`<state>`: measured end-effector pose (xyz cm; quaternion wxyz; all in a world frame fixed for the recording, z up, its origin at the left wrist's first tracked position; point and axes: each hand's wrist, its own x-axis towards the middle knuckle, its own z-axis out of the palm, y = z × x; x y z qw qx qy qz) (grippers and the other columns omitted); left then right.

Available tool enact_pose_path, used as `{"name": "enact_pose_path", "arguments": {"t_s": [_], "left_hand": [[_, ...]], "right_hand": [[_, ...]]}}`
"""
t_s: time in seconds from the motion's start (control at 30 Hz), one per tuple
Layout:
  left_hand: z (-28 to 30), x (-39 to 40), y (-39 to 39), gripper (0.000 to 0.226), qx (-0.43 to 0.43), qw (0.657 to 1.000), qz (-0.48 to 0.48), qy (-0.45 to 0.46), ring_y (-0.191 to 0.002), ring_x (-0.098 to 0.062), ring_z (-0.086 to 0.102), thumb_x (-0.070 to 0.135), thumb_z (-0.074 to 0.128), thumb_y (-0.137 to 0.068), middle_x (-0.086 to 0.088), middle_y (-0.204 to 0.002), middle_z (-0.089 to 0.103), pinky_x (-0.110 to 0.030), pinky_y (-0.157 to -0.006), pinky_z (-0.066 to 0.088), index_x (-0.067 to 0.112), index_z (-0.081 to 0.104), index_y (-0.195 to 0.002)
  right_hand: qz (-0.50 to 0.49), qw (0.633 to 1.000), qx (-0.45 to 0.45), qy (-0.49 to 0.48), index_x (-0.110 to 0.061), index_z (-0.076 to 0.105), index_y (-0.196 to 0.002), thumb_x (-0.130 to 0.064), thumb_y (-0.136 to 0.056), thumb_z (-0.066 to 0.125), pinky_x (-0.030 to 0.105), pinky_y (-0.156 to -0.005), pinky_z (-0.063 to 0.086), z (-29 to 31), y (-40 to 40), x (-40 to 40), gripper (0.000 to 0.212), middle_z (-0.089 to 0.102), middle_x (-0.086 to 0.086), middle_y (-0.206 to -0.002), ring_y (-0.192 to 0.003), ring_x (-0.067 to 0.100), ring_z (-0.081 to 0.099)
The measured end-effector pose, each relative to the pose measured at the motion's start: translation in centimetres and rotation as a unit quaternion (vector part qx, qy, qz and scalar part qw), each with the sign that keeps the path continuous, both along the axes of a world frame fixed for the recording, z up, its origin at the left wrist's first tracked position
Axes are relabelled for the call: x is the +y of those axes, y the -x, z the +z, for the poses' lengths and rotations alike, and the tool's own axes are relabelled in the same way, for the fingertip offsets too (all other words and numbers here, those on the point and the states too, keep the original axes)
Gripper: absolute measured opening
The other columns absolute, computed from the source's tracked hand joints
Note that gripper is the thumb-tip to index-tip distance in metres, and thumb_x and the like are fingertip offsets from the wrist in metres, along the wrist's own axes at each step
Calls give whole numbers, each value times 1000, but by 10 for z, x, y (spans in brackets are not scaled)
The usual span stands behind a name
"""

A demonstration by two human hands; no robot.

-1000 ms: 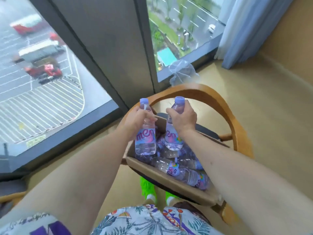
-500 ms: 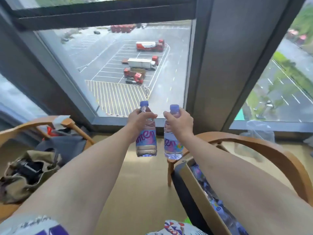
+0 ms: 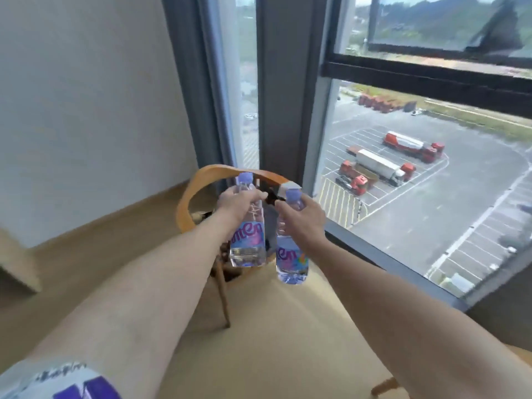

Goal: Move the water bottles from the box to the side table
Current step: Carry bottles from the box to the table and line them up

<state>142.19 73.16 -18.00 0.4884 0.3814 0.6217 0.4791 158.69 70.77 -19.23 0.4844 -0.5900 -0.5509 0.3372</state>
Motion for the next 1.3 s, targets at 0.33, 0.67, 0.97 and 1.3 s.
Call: {"name": "enact_pose_path", "arguments": {"t_s": [0.33, 0.67, 0.97, 1.3], "left_hand": [[0, -142, 293, 42, -9, 956, 293, 16, -63, -27, 74, 38, 89, -52, -7, -79, 76, -39, -67, 61, 20, 73, -86], [-5, -242, 503, 33, -18, 868, 496, -14, -58, -20, 73, 24, 89, -64, 1, -72, 76, -26, -51, 54, 24, 72, -92], [11, -297, 674, 37, -1, 794, 607, 25, -54, -19, 69, 33, 89, -59, 0, -70, 73, -29, -57, 55, 22, 68, -87], [-7, -361, 835, 50, -15, 753, 658, 26, -72, -27, 74, 44, 87, -47, -2, -80, 77, -53, -89, 61, 22, 68, -88]], "right_hand": [[282, 957, 26, 64, -22, 66, -77, -45, -70, 71, 49, -78, 61, -3, 305, -34, 25, 72, -6, -69, -73, 17, 74], [500, 862, 15, 83, -23, 66, -73, -46, -68, 67, 35, -73, 58, -19, 579, -84, 24, 72, -13, -67, -70, 10, 71], [601, 794, 7, 90, -22, 68, -77, -50, -72, 71, 30, -67, 53, -2, 790, -114, 29, 70, -21, -68, -66, 2, 66], [661, 745, -20, 94, -24, 68, -80, -47, -72, 68, 48, -80, 61, -8, 972, -177, 24, 71, -16, -65, -70, 17, 72]]}}
